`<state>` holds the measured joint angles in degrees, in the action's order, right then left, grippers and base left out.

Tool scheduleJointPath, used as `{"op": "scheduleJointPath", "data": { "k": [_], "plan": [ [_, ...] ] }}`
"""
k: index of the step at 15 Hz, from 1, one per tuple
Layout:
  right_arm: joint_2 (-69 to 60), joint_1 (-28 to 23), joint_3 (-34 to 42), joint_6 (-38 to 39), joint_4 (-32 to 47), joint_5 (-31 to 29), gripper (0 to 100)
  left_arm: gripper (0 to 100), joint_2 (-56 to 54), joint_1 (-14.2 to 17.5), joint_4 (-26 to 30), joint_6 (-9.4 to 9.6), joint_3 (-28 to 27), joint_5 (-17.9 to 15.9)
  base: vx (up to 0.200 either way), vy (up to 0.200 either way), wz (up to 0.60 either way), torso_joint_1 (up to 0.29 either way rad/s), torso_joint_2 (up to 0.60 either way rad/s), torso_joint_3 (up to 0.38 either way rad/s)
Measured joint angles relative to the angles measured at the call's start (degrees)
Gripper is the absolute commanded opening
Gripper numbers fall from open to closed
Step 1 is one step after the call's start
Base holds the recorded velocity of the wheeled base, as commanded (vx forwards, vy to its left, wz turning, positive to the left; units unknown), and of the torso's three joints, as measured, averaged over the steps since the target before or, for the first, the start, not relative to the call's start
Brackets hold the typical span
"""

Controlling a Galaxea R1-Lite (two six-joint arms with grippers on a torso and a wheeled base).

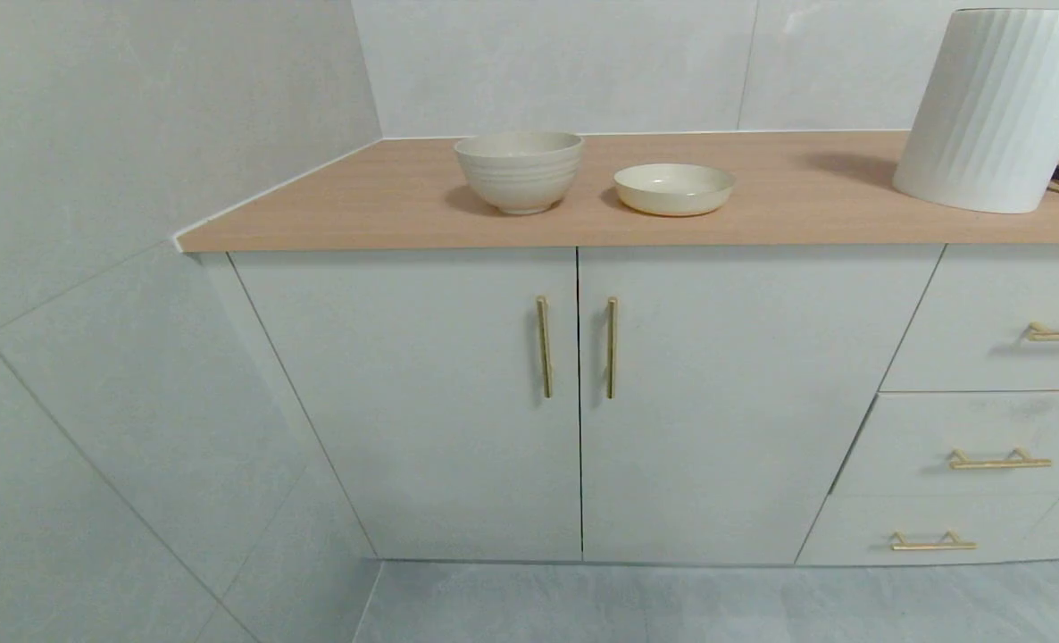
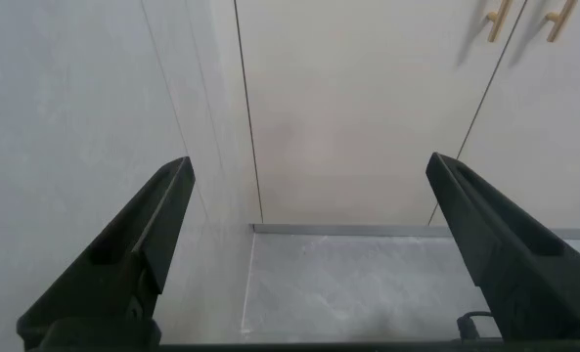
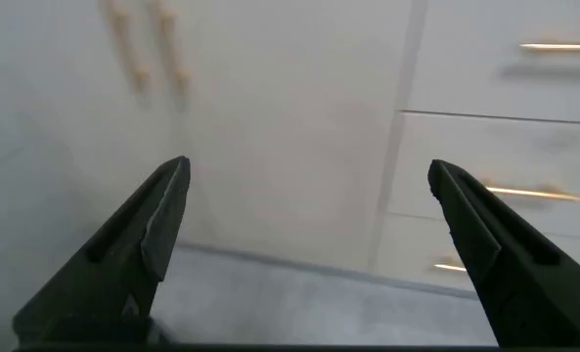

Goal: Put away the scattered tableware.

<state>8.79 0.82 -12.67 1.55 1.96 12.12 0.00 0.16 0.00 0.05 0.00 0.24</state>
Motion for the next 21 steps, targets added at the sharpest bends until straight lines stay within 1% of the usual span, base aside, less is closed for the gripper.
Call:
{"op": "scheduleJointPath", "data": {
  "k": [2,4,7,9,12,14,16,17,18,19,20,21],
  "plan": [
    [9.6,0.4,-3.7,0.0,-0.2,4.4,100,100,0.0,0.0,0.0,0.0,0.0,0.0,0.0,0.0,0.0,0.0,0.0,0.0],
    [21.4,2.3,-8.8,0.7,-1.1,7.9,100,100,0.0,0.0,0.0,0.0,0.0,0.0,0.0,0.0,0.0,0.0,0.0,0.0],
    [41.4,10.0,-16.8,2.0,-7.2,10.0,100,100,0.0,0.0,0.0,0.02,0.0,0.0,0.0,0.0,0.0,0.0,0.0,0.0],
    [54.5,15.5,-22.0,2.5,-14.0,10.3,100,100,0.0,0.0,0.0,0.05,0.0,0.0,0.0,0.0,0.0,0.0,0.0,0.0],
    [70.8,21.2,-30.4,3.6,-21.9,10.3,100,100,0.0,0.0,0.0,0.02,0.0,0.0,0.0,0.0,0.0,0.0,0.0,0.0],
    [79.3,23.7,-37.4,5.7,-23.9,10.3,100,100,0.0,0.0,0.0,0.02,0.0,0.0,0.0,0.0,0.0,0.0,0.0,0.0],
    [86.0,25.8,-42.8,8.2,-24.6,10.3,100,100,0.0,0.0,0.0,0.02,0.0,0.0,0.0,0.0,0.0,0.0,0.0,0.0],
    [89.2,26.8,-44.5,8.6,-25.7,10.3,100,100,0.0,0.0,0.0,-0.02,0.0,0.0,0.0,0.0,0.0,0.0,0.0,0.0],
    [92.5,27.9,-45.9,9.0,-28.6,10.1,100,100,0.0,0.0,0.0,0.0,0.0,0.0,0.0,0.0,0.0,0.0,0.0,0.0],
    [95.6,28.8,-46.6,9.3,-33.8,9.2,100,100,0.0,0.0,0.0,0.02,0.0,0.0,0.0,0.0,0.0,0.0,0.0,0.0],
    [98.2,29.6,-46.9,9.5,-37.7,7.2,100,100,0.0,0.0,0.0,0.02,0.0,0.0,0.0,0.0,0.0,0.0,0.0,0.0],
    [101.1,30.5,-47.2,10.0,-41.5,3.9,100,100,0.0,0.0,0.0,0.02,0.0,0.0,0.0,0.0,0.0,0.0,0.0,0.0]
  ]
}}
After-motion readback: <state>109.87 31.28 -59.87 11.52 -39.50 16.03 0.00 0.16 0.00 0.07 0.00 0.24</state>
